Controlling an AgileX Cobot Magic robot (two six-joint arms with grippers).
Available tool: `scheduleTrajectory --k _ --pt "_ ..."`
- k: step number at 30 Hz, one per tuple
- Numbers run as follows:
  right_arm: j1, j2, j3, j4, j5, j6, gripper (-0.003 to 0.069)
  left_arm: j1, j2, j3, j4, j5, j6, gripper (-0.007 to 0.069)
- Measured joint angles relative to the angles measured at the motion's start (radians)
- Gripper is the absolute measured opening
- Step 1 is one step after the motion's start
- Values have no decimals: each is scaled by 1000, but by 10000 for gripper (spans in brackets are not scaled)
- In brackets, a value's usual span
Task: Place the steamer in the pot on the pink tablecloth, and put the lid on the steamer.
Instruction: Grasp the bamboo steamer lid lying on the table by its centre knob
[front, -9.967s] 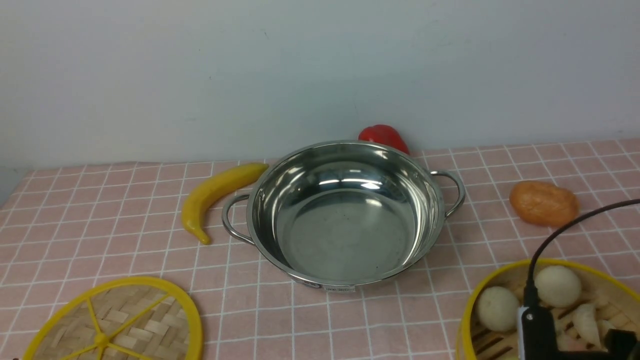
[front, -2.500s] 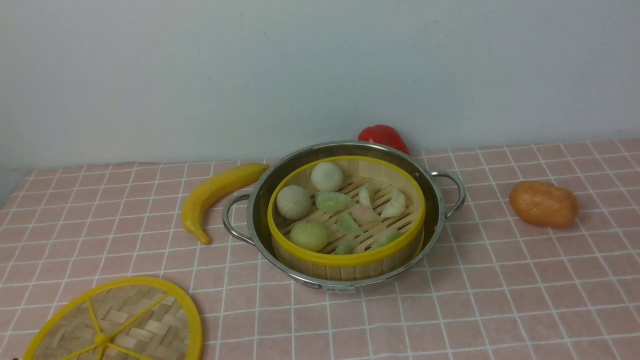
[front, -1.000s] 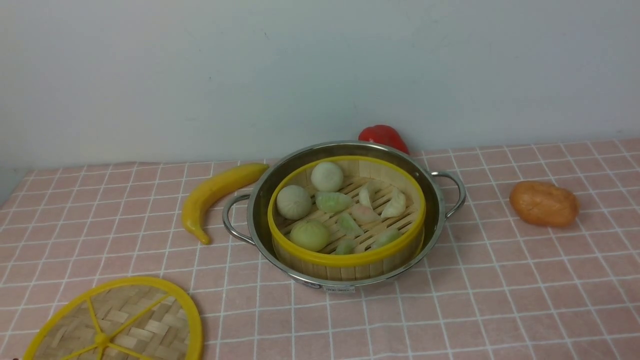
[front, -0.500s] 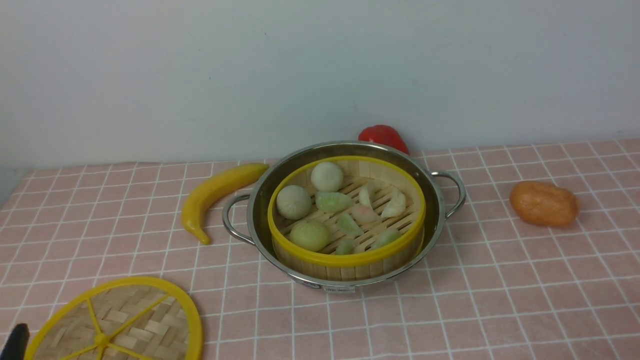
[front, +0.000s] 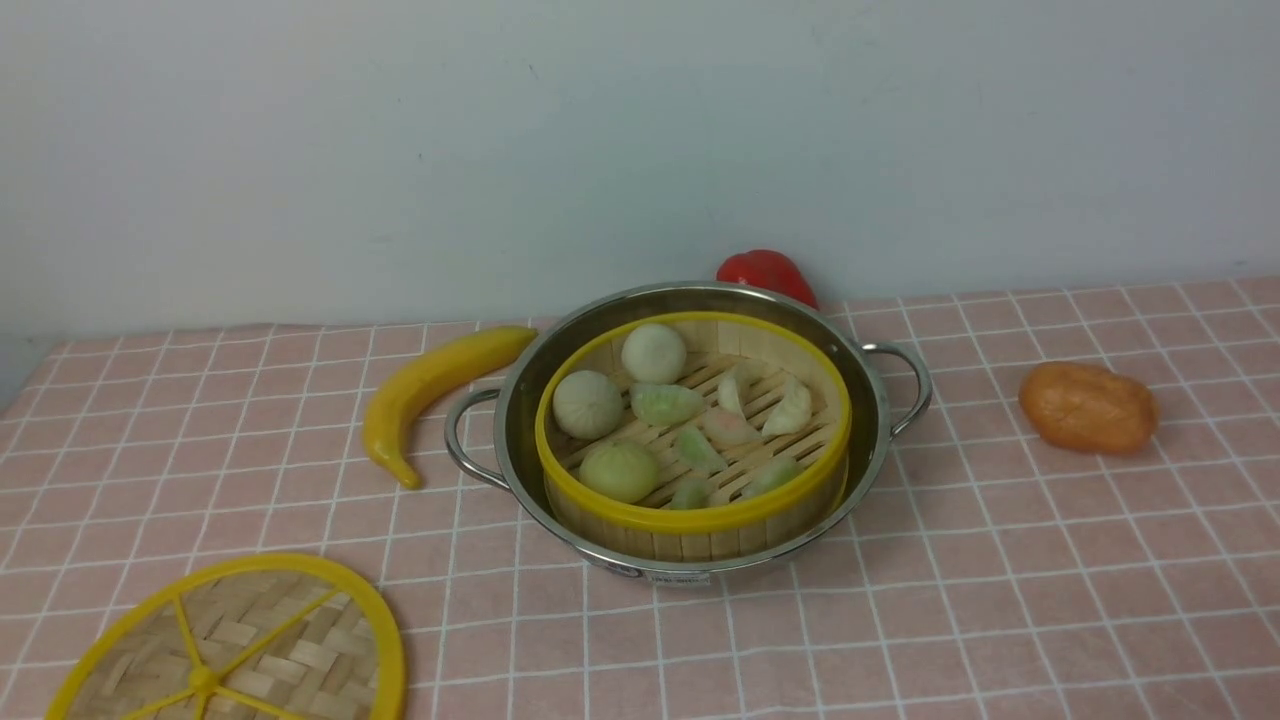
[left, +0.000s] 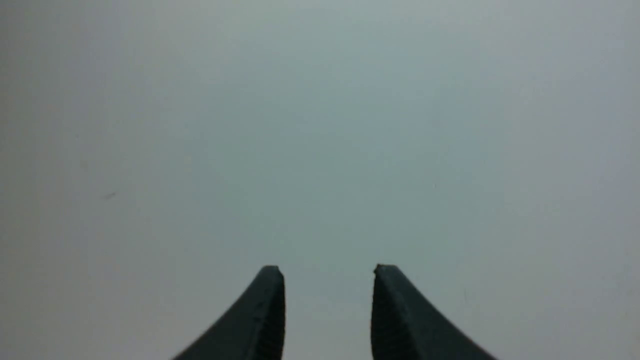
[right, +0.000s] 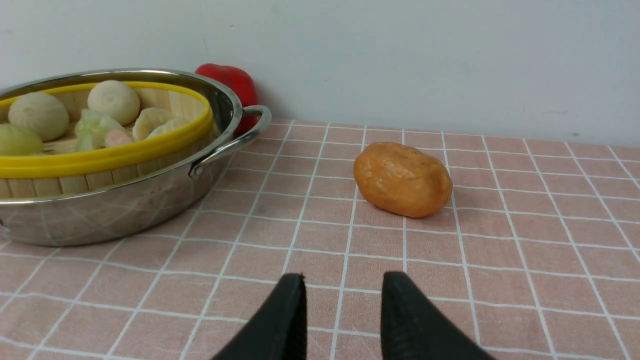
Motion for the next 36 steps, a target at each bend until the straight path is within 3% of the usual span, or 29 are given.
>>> scheduleTrajectory --k 7,10,15,17,18,22,23,26,30,36 --pt "0 0 1 0 0 0 242 0 0 0 -2 -179 -15 243" --pt "0 0 1 0 0 0 242 0 0 0 -2 -174 -19 243" --pt "0 0 1 0 0 0 242 0 -2 -149 -45 197 -20 243" --pt "0 0 1 0 -2 0 242 0 0 -264 -47 424 3 243" --pt "0 0 1 0 -2 0 242 0 2 -275 -46 445 5 243" --pt "0 0 1 0 -3 0 242 0 102 -509 27 929 22 243" --pt "0 0 1 0 -3 0 242 0 109 -518 32 952 23 243" --pt "0 0 1 0 -3 0 242 0 271 -662 140 1350 23 243" --pt "0 0 1 0 -4 0 242 0 463 -718 251 1540 22 243" --pt "0 0 1 0 -4 0 242 0 728 -763 283 1571 -52 243"
